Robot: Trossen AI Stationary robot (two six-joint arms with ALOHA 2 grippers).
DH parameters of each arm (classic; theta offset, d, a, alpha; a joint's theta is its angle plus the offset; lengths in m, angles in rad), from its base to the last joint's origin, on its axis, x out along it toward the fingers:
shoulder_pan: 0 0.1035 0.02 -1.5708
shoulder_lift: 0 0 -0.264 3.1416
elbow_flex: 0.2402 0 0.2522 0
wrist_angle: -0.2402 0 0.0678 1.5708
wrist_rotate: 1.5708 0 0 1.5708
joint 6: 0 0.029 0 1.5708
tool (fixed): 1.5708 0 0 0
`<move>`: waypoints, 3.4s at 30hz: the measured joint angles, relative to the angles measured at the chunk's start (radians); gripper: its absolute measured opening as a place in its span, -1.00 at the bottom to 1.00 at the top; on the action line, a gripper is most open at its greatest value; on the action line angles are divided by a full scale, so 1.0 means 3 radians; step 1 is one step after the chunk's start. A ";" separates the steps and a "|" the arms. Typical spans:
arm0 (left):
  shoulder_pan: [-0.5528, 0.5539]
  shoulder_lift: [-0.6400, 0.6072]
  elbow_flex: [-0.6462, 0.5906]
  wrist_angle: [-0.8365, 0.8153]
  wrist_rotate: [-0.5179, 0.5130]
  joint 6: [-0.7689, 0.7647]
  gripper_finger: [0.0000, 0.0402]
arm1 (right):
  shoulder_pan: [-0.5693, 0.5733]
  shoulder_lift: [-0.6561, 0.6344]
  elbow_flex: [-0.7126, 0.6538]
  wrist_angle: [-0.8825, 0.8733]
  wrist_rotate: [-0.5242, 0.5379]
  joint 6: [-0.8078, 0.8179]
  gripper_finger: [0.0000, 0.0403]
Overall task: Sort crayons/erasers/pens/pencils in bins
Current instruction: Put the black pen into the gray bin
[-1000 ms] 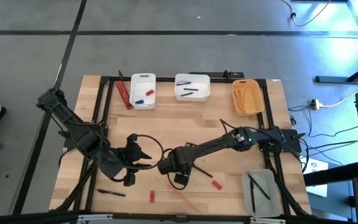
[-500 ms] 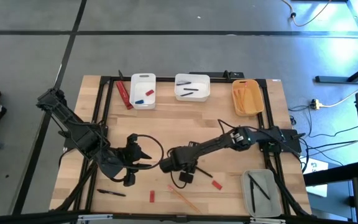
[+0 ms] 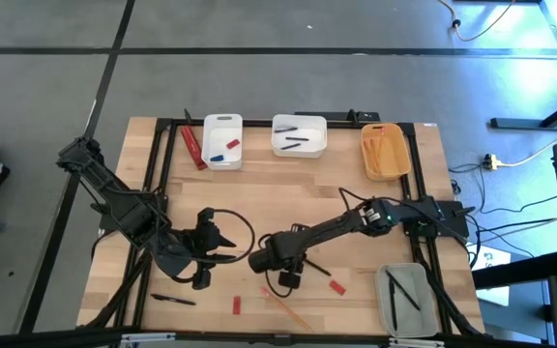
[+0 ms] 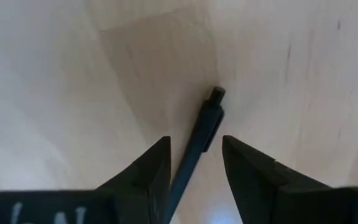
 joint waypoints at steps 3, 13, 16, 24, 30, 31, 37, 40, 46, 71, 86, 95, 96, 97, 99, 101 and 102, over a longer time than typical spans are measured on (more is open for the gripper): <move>0.0000 0.0000 0.0000 0.0000 0.0000 -0.0003 -0.41 | -0.0024 0.0000 -0.0060 0.0003 -0.0035 0.0001 -0.27; 0.0000 0.0000 0.0000 0.0000 0.0000 -0.0007 -0.41 | -0.0071 -0.0041 -0.0371 0.0276 -0.0243 -0.0185 -0.27; -0.0001 0.0000 0.0000 0.0000 0.0000 -0.0008 -0.41 | -0.0080 -0.0038 -0.0383 0.0318 -0.0240 -0.0320 -0.27; -0.0001 0.0000 0.0000 0.0001 0.0000 -0.0009 -0.41 | -0.0163 -0.0027 -0.0386 0.0342 -0.0386 -0.0496 -0.47; 0.0000 0.0000 0.0000 0.0001 0.0000 -0.0010 -0.41 | -0.0214 -0.0025 -0.0389 0.0342 -0.0455 -0.0704 -0.73; 0.0000 0.0000 0.0000 0.0001 0.0000 -0.0010 -0.41 | -0.0219 -0.0025 -0.0389 0.0342 -0.0461 -0.0704 -0.76; 0.0000 0.0000 0.0000 0.0001 0.0000 -0.0010 -0.41 | -0.0230 -0.0027 -0.0389 0.0347 -0.0477 -0.0680 -0.75; -0.0001 0.0000 0.0000 0.0001 -0.0001 -0.0009 -0.41 | -0.0230 -0.0027 -0.0389 0.0347 -0.0472 -0.0672 -0.75; 0.0000 0.0000 0.0000 0.0001 0.0000 -0.0004 -0.41 | -0.0231 -0.0076 -0.0394 0.0344 -0.0454 -0.0698 -0.76; 0.0000 0.0000 0.0000 0.0110 -0.0003 0.0006 -0.41 | -0.0166 -0.1272 -0.0399 0.0182 -0.0301 -0.0270 -0.78; 0.0016 0.0099 0.0001 0.0957 -0.0004 0.0833 -0.41 | 0.0418 -0.1942 -0.0401 -0.0291 0.0090 0.1016 -0.77; 0.0116 0.0405 0.0001 0.1343 0.0027 0.1074 -0.41 | 0.0943 -0.2085 -0.0406 -0.0293 0.0200 0.1890 -0.77; 0.0119 0.0425 0.0001 0.1340 0.0027 0.1073 -0.41 | 0.1002 -0.2088 -0.0406 -0.0293 0.0197 0.1986 -0.77; 0.0120 0.0444 0.0001 0.1342 0.0028 0.1073 -0.41 | 0.1064 -0.2088 -0.0406 -0.0294 0.0197 0.2074 -0.77; 0.0121 0.0466 0.0001 0.1357 0.0028 0.1075 -0.41 | 0.1176 -0.2088 -0.0406 -0.0292 0.0197 0.2276 -0.77; 0.0121 0.0474 0.0001 0.1432 0.0028 0.1078 -0.41 | 0.1280 -0.2088 -0.0406 -0.0294 0.0209 0.2455 -0.77; 0.0121 0.0474 0.0001 0.1457 0.0027 0.1083 -0.41 | 0.1328 -0.2088 -0.0406 -0.0294 0.0263 0.2545 -0.77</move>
